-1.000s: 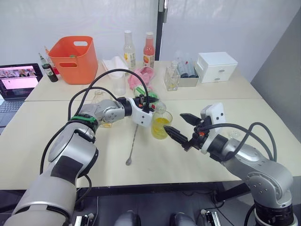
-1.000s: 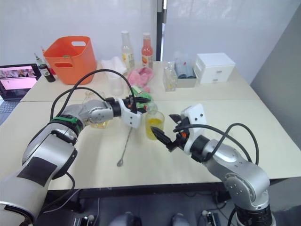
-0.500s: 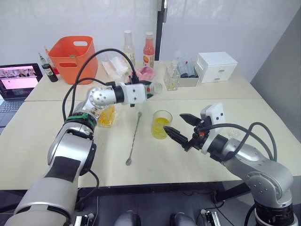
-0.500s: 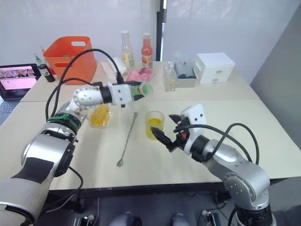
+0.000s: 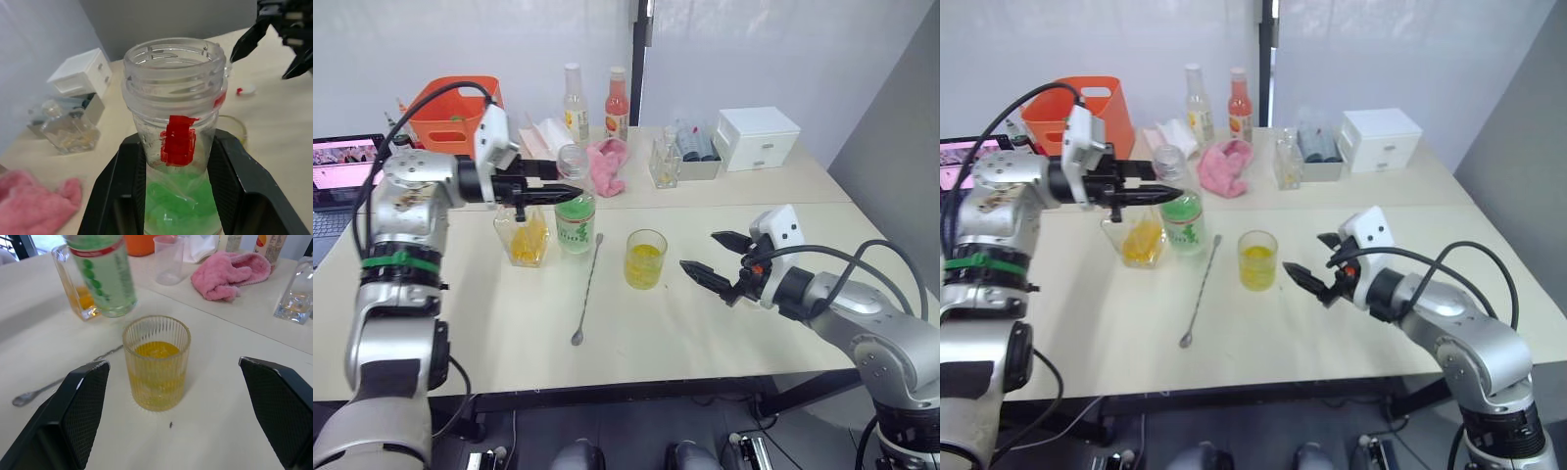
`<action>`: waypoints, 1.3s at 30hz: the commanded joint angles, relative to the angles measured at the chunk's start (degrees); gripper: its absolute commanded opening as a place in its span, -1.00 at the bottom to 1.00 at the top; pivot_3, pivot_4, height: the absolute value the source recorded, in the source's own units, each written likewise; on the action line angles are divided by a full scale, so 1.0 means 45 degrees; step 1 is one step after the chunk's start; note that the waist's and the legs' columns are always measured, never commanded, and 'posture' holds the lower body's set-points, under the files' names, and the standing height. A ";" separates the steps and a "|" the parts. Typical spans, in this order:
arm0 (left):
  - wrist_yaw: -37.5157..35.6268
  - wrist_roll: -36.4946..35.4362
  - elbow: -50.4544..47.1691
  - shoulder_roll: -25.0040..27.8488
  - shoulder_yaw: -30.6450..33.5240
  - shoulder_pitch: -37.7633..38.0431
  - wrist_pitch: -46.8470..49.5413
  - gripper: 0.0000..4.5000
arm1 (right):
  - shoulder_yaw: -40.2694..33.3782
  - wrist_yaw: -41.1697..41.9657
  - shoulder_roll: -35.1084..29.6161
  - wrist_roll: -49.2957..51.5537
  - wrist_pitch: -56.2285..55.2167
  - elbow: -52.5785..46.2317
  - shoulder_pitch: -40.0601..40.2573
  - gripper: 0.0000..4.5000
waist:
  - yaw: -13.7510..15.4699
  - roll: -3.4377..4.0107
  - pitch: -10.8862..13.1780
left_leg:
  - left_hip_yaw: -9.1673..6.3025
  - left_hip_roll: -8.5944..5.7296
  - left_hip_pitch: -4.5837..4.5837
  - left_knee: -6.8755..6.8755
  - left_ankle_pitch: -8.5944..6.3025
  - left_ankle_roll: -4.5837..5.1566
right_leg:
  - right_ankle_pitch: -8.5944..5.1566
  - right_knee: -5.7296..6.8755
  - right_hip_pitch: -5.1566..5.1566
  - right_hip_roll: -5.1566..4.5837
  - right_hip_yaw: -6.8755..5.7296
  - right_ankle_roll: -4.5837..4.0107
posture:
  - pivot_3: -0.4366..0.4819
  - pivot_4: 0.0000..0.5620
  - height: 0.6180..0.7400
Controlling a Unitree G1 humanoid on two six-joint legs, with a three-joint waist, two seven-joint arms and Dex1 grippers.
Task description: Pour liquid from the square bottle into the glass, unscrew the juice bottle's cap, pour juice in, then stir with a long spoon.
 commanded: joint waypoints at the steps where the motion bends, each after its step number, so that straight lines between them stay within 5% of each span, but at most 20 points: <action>1: 0.0473 -0.1541 -0.2455 0.0904 0.1343 0.0735 0.2363 -0.37 | -0.0389 0.0690 -0.0282 -0.0230 -0.0583 0.0278 -0.0297 0.99 | -0.0008 0.0000 0.0000 | 0.0000 0.0001 0.0000 0.0000 0.0000 0.0000 | 0.0000 -0.0001 0.0000 0.0000 0.0000 0.0000 | -0.05 -0.47 1.00; 8: 0.2349 -0.2411 -0.5337 0.1902 0.3418 0.4093 0.4073 -0.37 | -0.0290 0.1403 -0.0213 -0.0502 -0.0863 0.0840 -0.0507 0.99 | 0.0034 0.0000 0.0000 | -0.0002 0.0010 0.0040 -0.0007 0.0003 -0.0006 | 0.0000 0.0003 0.0028 -0.0001 0.0018 0.0000 | -0.05 -0.47 1.00; 17: 0.4388 -0.2290 -0.5614 0.2690 0.6133 0.7309 0.3837 -0.37 | -0.0460 0.2004 -0.0021 -0.0260 -0.0906 0.0865 -0.0444 0.99 | 0.0080 -0.0001 0.0001 | 0.0004 0.0016 0.0051 -0.0021 0.0011 -0.0022 | -0.0001 0.0003 0.0026 -0.0001 0.0017 -0.0004 | -0.05 -0.47 1.00; 39: 0.7767 0.1436 0.4117 0.0729 0.3229 0.1318 -0.2432 -0.37 | -0.0612 0.1371 0.0096 0.0899 -0.0064 -0.0550 -0.0041 0.99 | 0.0218 -0.0024 0.0001 | 0.0049 -0.0019 0.0053 -0.0022 0.0013 -0.0026 | 0.0006 0.0000 0.0024 -0.0001 -0.0005 -0.0009 | -0.05 -0.47 1.00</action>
